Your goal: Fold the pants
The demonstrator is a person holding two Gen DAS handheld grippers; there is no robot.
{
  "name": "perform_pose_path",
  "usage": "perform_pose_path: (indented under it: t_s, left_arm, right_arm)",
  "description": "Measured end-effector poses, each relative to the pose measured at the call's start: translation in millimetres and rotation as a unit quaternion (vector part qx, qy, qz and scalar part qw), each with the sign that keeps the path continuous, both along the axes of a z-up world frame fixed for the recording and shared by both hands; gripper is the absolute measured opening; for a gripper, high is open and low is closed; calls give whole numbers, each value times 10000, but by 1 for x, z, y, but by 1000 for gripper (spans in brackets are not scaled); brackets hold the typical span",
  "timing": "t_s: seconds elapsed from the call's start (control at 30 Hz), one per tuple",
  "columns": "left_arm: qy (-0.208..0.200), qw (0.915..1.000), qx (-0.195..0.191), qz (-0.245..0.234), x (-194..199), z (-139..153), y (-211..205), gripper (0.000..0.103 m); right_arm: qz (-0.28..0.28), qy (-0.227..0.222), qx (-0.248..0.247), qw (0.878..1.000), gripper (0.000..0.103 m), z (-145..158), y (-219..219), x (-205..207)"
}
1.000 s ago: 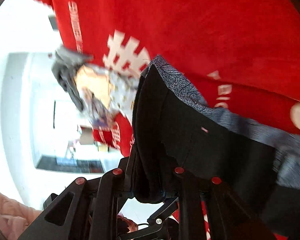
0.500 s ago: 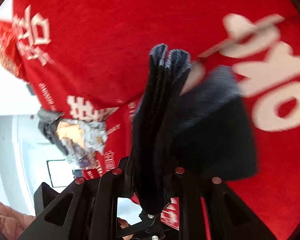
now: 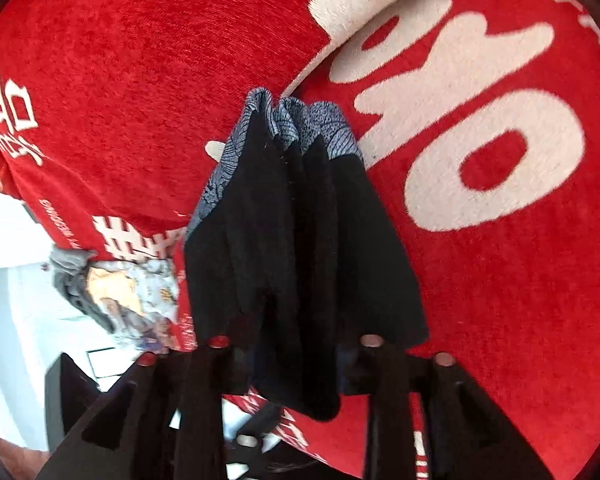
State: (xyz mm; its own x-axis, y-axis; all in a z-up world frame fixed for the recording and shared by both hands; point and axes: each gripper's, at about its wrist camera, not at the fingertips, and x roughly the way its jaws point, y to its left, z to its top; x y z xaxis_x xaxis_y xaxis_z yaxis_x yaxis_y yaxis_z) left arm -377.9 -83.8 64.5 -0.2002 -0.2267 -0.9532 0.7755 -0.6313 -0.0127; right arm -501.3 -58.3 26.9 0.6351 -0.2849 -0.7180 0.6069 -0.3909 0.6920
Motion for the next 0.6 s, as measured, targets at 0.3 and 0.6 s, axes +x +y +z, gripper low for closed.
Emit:
perform_pose_path:
  t_s: [0.3,0.6]
  left_arm:
    - [-255,9868,-49,1596,97,20,-45,65]
    - [-50,9427,512,3298,196,-30,-113,65]
  right_arm:
    - [251,1543,23,9877,45,52,-7,4]
    - [1264,2517,-451,9585,41,58,-83,47]
